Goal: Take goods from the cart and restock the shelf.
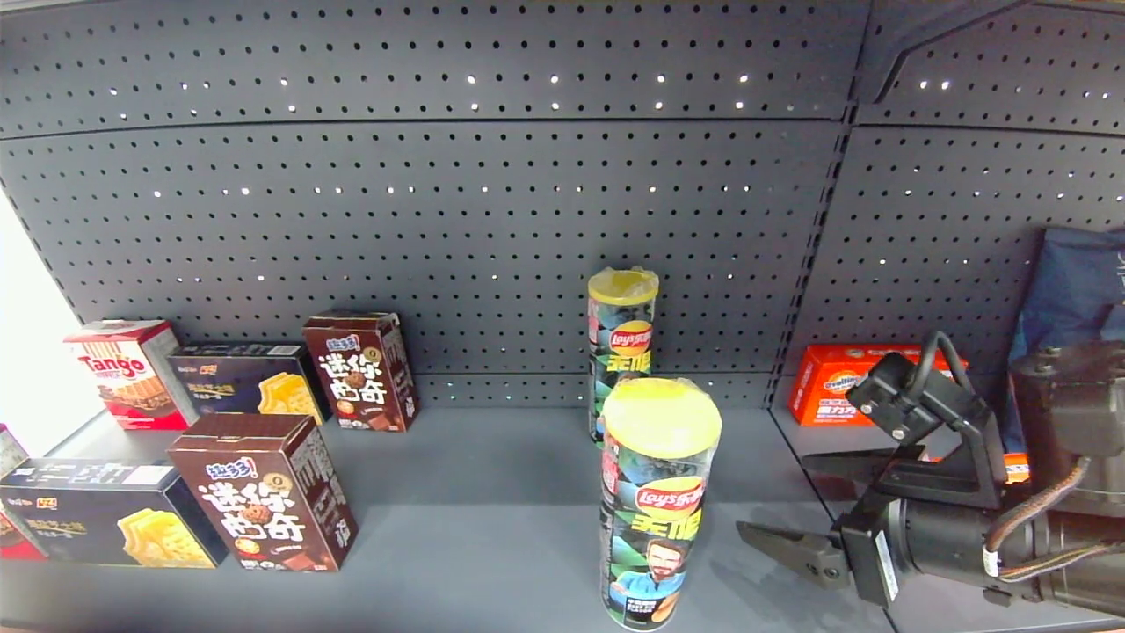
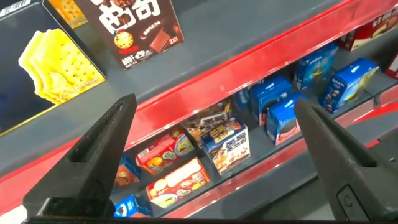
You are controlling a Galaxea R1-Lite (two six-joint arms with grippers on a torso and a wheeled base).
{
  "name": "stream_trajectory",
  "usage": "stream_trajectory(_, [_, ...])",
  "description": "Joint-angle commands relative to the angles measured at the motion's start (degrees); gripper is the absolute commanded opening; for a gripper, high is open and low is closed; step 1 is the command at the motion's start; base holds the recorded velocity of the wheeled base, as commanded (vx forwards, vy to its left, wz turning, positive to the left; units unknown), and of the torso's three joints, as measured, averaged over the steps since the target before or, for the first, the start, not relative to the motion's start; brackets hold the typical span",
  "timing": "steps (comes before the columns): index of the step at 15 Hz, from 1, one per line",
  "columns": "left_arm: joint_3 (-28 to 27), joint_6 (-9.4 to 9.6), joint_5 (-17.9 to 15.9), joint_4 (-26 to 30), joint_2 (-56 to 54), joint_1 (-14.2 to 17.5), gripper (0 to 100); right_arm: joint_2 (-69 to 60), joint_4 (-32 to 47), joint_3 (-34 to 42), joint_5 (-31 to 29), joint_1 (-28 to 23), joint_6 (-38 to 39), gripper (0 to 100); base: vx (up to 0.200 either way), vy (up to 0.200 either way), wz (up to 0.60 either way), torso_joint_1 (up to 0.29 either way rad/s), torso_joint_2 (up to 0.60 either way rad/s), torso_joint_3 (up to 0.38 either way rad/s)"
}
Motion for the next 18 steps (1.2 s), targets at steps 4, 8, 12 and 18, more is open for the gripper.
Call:
stream_trajectory(4, [0.0,-0.45,0.0,0.0,0.2,0.0,100,5.2,0.0,-2.5,-0.2,1.4,0.0,100,0.000,0.000,0.00,0.000,0.00,0.000])
stream_trajectory(8, [0.0,-0.53,0.1,0.0,0.1,0.0,100,6.5,0.0,-3.1,-0.2,2.1,0.0,100,0.000,0.000,0.00,0.000,0.00,0.000])
stream_trajectory(12, [0.0,-0.53,0.1,0.0,0.0,0.0,100,7.5,-0.1,-3.3,-0.2,2.2,0.0,100,0.000,0.000,0.00,0.000,0.00,0.000])
stream_trajectory(18, [0.0,-0.53,0.1,0.0,-0.2,0.0,100,9.1,-0.3,-4.1,-0.2,2.9,-0.1,100,0.000,0.000,0.00,0.000,0.00,0.000])
